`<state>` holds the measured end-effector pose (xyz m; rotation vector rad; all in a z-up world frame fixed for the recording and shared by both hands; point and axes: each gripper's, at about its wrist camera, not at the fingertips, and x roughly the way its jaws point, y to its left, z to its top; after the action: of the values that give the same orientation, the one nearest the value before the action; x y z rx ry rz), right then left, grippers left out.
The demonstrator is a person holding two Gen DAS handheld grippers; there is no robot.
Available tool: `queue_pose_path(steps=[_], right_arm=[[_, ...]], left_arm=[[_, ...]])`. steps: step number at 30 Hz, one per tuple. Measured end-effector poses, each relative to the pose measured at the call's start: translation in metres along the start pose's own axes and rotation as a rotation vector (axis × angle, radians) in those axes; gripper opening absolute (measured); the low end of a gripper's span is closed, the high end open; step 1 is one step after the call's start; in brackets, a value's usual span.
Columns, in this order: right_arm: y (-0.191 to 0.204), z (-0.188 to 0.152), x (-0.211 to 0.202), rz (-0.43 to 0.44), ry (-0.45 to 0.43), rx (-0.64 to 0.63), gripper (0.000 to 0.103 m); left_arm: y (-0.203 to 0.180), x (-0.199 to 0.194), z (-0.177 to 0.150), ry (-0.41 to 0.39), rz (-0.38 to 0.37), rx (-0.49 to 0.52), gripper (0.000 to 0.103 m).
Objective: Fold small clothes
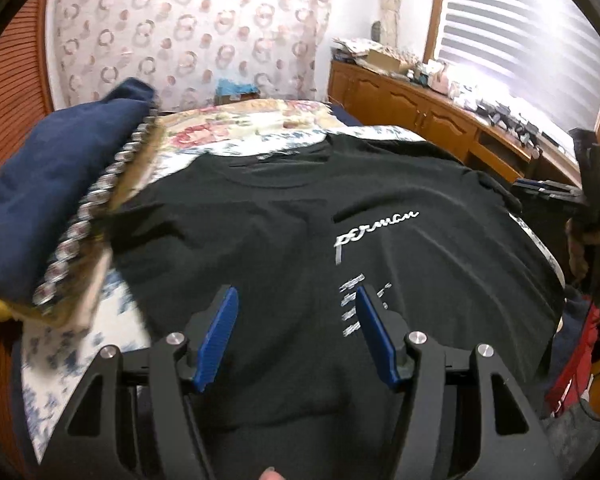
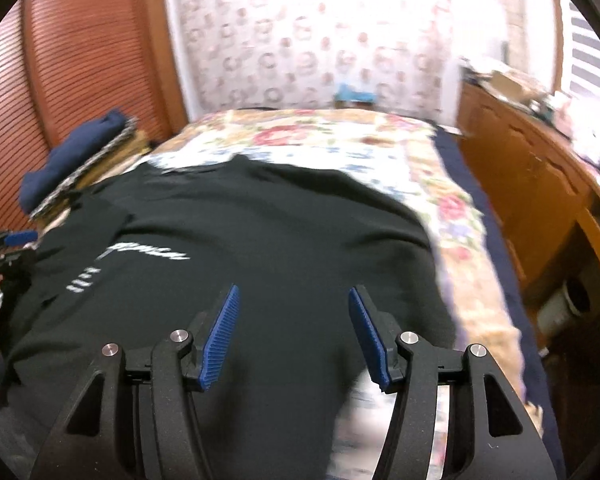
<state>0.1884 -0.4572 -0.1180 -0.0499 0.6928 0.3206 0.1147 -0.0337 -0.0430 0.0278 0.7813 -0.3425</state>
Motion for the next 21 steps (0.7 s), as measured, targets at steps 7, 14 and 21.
queue_pose_path(steps=[7, 14, 21], right_arm=[[-0.068, -0.018, -0.003, -0.073, 0.029, 0.1, 0.058], [-0.095, -0.034, 0.012, -0.037, 0.077, 0.175, 0.058], [-0.094, -0.031, 0.023, 0.023, 0.083, 0.194, 0.055]], left_arm=[[-0.045, 0.037, 0.013, 0.061, -0.044, 0.087, 0.061], [-0.084, 0.064, 0.017, 0.119, -0.078, 0.164, 0.061], [-0.096, 0.075, 0.011, 0.129, -0.069, 0.203, 0.061]])
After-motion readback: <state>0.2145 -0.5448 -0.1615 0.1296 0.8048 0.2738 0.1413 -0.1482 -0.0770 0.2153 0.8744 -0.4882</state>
